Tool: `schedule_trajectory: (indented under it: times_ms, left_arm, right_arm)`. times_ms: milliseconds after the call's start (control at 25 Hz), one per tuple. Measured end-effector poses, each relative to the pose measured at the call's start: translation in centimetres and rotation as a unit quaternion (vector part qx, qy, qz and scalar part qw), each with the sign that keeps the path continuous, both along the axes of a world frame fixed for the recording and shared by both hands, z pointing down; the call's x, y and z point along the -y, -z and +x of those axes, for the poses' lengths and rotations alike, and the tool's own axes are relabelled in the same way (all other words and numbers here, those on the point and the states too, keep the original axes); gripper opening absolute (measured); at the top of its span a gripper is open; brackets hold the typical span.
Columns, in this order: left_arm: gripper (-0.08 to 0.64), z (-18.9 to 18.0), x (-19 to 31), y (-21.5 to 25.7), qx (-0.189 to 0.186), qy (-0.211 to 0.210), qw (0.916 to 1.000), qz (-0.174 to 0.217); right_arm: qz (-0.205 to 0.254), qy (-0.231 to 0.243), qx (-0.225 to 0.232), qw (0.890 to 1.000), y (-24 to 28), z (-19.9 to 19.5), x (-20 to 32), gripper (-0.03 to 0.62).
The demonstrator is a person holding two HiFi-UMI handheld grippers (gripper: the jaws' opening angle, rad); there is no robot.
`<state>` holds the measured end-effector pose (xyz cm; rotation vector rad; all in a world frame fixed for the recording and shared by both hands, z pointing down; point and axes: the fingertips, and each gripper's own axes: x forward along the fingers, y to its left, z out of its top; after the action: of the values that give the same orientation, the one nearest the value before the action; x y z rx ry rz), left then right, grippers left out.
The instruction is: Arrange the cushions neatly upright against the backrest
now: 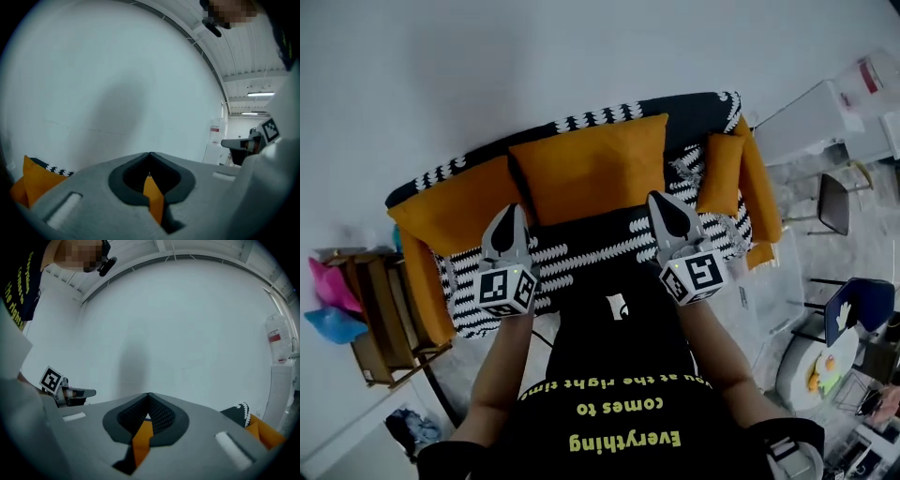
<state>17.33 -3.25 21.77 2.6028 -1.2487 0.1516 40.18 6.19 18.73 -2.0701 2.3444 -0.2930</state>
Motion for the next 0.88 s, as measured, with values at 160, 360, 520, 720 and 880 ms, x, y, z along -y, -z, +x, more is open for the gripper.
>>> schedule_trajectory:
  times_ms: [160,360,520,720,880]
  left_arm:
    - [-0.002,3.0,-0.1,0.2,0.022,0.011,0.9994,0.023]
    - [-0.002,11.8,-2.3,-2.6,0.031,0.033,0.9989,0.012]
    - [-0.002,20.6,-5.4,-5.1,0.019,0.066,0.9975,-0.019]
    - [-0.002,31.7,-8.9,-6.6,0.011,0.067,0.9973,-0.029]
    - [-0.002,38.3,-9.9,-7.3,0.003,0.042,0.9986,-0.031]
  right_arm:
    - [-0.008,-0.005,0.005,1.0,-1.4,5.4,-0.8,0.011]
    - [-0.03,0.028,0.013,0.999,-4.4,14.7,-2.1,0.011]
    - [-0.062,0.044,0.004,0.997,-7.6,24.3,-3.7,0.012]
    - [-0.1,0.034,-0.027,0.994,-9.8,37.2,-6.1,0.012]
    - [-0.109,0.021,-0.022,0.994,-11.5,42.3,-6.8,0.012]
